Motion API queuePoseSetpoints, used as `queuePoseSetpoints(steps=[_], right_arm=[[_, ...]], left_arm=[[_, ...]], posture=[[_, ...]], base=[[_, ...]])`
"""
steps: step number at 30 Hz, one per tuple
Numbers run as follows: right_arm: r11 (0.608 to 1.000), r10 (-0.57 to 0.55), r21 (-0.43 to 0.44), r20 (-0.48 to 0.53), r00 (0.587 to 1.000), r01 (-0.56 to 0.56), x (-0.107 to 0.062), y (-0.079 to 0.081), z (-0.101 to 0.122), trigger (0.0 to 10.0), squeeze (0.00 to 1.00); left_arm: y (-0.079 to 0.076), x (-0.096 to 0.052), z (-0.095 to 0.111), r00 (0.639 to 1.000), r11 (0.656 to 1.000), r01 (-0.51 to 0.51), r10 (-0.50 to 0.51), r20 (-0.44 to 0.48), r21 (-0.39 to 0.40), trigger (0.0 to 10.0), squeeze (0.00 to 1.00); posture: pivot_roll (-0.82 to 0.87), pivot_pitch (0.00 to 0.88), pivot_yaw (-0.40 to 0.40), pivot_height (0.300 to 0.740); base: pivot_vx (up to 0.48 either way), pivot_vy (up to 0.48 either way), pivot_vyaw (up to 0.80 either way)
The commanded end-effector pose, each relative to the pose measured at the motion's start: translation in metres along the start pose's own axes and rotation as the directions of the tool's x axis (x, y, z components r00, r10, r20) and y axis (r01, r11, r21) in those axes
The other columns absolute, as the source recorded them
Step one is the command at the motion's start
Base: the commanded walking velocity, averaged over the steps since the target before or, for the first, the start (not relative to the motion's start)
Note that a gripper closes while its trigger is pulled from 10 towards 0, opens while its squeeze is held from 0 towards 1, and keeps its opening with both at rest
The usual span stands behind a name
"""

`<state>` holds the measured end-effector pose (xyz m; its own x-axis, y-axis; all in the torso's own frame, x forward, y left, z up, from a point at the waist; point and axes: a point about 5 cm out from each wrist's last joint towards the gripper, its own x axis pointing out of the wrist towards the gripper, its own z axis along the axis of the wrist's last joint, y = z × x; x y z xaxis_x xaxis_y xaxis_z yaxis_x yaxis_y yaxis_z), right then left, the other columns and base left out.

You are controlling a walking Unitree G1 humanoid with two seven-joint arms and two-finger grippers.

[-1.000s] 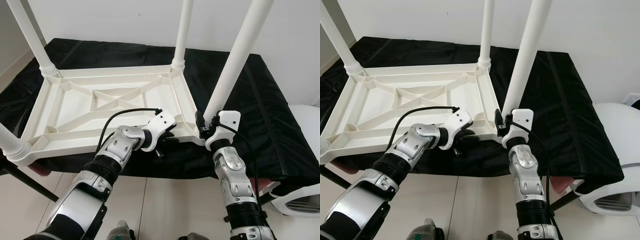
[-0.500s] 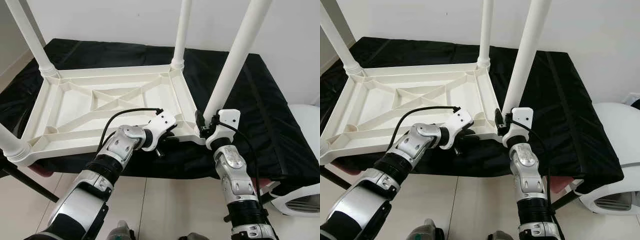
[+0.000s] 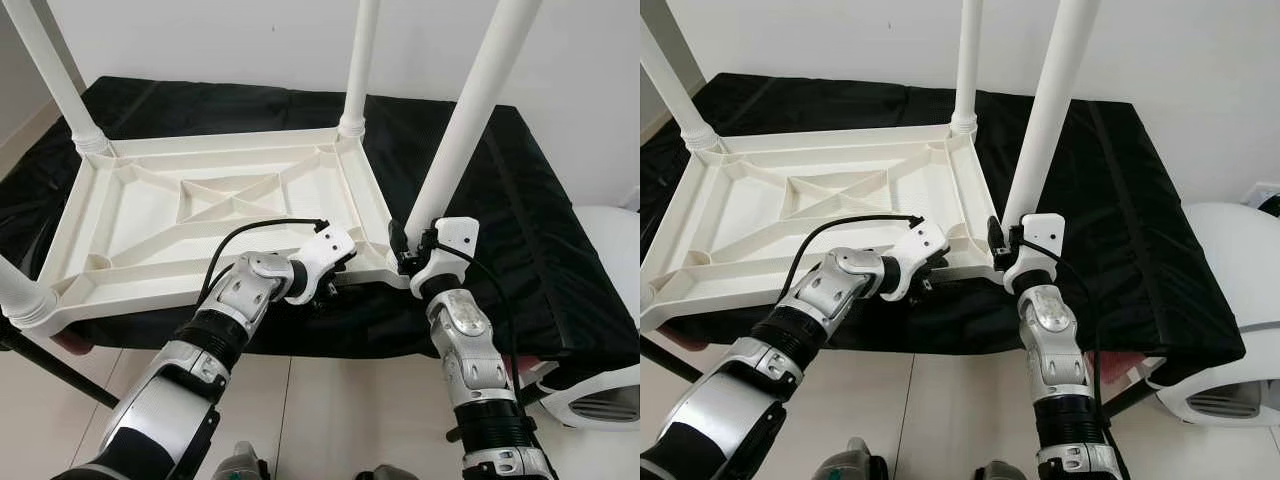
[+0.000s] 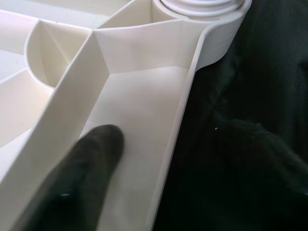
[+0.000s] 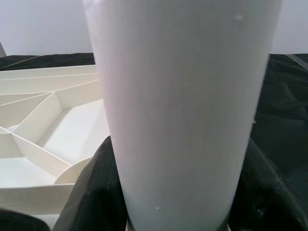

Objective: Building children table

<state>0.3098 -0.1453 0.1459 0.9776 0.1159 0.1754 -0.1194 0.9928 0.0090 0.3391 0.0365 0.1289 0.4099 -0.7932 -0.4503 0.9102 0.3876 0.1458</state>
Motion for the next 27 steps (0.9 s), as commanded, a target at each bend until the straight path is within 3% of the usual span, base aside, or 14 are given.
queuePoseSetpoints(steps=[1, 27], right_arm=[[0.999, -0.008, 0.038, -0.007, 1.0, 0.008, 0.0008, 0.0007, -0.0009, 10.0, 0.0], [0.999, -0.008, 0.038, -0.007, 1.0, 0.008, 0.0008, 0.0007, -0.0009, 10.0, 0.0]], left_arm=[[0.008, -0.0021, -0.0015, 0.994, 0.994, -0.108, 0.108, -0.009, 0.004, 10.0, 1.0], [0.008, -0.0021, -0.0015, 0.994, 0.994, -0.108, 0.108, -0.009, 0.004, 10.0, 1.0]], posture=[[-0.03, 0.043, 0.012, 0.74], [-0.03, 0.043, 0.012, 0.74]], base=[[0.0, 0.0, 0.0], [0.0, 0.0, 0.0]])
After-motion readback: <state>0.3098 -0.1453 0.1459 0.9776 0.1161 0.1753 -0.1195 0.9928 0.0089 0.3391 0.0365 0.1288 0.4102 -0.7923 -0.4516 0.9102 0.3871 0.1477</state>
